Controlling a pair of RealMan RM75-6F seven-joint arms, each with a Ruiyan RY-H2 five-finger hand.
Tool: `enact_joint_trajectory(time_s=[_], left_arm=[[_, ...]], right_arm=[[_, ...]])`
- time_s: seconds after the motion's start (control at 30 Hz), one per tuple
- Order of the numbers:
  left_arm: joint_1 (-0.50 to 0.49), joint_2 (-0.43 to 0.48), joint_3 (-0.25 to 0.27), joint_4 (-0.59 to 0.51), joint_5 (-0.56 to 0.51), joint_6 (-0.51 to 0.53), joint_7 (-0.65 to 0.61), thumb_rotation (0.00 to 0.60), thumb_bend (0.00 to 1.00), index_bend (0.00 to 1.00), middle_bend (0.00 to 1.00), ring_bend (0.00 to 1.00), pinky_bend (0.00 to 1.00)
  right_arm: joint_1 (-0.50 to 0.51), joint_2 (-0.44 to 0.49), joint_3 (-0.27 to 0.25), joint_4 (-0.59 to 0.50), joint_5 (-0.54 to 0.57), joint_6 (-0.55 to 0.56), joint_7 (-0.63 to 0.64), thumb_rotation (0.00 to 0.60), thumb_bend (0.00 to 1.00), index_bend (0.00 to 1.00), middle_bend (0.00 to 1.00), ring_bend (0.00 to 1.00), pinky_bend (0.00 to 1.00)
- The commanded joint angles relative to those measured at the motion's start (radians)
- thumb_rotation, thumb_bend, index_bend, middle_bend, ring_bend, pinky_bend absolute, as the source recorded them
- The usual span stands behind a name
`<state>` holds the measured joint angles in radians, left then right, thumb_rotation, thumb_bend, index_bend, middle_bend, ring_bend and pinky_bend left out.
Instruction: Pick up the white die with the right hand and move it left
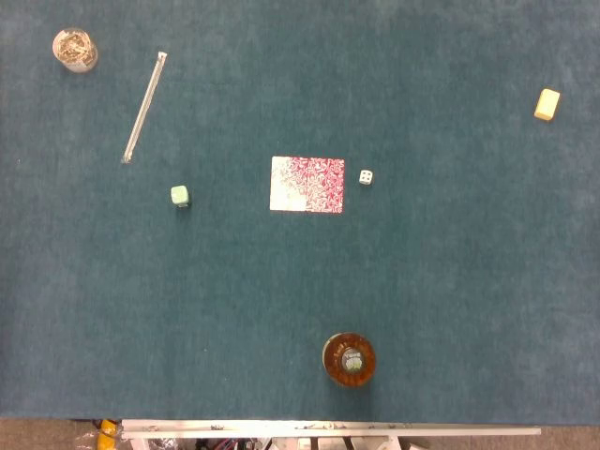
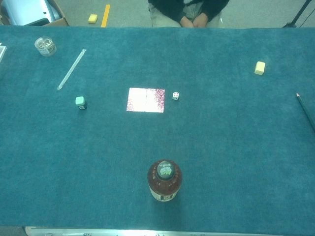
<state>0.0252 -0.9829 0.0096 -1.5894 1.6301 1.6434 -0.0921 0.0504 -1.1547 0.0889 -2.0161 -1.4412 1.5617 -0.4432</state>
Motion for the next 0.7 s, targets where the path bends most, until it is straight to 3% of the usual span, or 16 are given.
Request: enact_joint_trajectory(time_s=[0.03, 0.43, 0.7], left_arm=[[0.000, 0.000, 0.001, -0.001, 0.001, 0.000, 0.001, 0.600, 0.44, 0.27, 0.19, 0.04, 0.05], [0.005, 0.004, 0.002, 0.000, 0.004, 0.011, -0.008, 0.600, 0.44, 0.27, 0.19, 0.04, 0.05], [0.011, 0.002, 0.004, 0.006, 0.005, 0.019, -0.019, 0.600, 0.44, 0.27, 0.19, 0.04, 0.05]], right_arm=[[0.002, 0.000, 0.001, -0.001, -0.001, -0.002, 0.000, 0.600, 0.25, 0.33, 0.29, 0.06, 0.00], [0.019, 0.018, 0.011, -0.017, -0.015, -0.022, 0.009, 0.600, 0.25, 0.33, 0.29, 0.06, 0.00], [0.118, 0.011, 0.064, -0.017, 0.063, -0.147, -0.062, 0.600, 0.27, 0.40, 0.29, 0.06, 0.01]])
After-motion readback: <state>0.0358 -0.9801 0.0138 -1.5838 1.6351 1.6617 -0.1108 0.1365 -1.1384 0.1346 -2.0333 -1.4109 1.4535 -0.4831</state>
